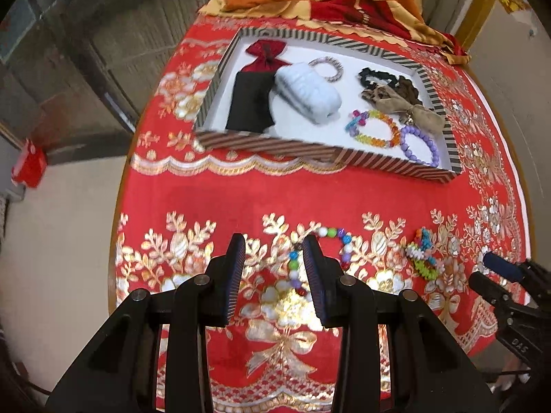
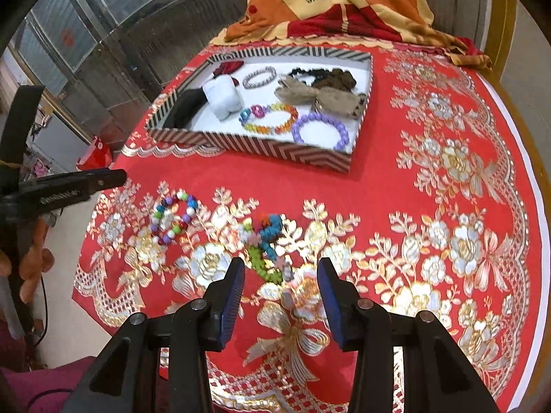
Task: Organize jewelry
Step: 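Move both grippers back to the remaining bracelets on the tablecloth, then grasp the large multicolour bead bracelet with the left gripper while the right grasps the teal and green bracelets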
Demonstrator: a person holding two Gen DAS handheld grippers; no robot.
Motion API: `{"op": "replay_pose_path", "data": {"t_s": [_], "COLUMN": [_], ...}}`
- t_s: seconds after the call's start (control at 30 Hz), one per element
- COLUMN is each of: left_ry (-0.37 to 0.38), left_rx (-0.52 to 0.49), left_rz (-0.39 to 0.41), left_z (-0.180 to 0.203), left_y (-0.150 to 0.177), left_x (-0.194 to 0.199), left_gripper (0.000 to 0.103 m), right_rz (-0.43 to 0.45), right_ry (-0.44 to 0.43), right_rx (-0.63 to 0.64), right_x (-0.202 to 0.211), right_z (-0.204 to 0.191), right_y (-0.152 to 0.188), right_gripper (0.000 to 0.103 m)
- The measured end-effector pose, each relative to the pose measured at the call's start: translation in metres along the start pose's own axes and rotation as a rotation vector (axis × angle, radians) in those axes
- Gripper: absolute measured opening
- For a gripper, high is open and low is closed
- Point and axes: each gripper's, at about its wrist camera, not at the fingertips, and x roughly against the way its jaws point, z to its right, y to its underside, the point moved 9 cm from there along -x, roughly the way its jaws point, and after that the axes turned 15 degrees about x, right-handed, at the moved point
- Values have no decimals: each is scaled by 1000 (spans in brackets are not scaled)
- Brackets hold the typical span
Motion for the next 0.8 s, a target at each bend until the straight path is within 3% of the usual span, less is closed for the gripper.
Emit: {"op": "replay_pose_path", "data": {"t_s": [0.37, 0.67, 0.8], "left_ry": [2, -14, -20], "left_rx": [22, 27, 25], "left_rz": [-110, -129, -132], "left_z": [-14, -12, -11], "left_y": [28, 33, 32], "left_x": [-30, -48, -54], "left_gripper": [36, 40, 42], "right_rz": [-37, -45, -58], "right_ry": [2, 17, 32], "right_rx": [30, 128, 163], "right_x": [-26, -45, -51], "right_z": [-1, -11, -13], "right_y": [9, -5, -6], "right_gripper": [42, 41, 36]}}
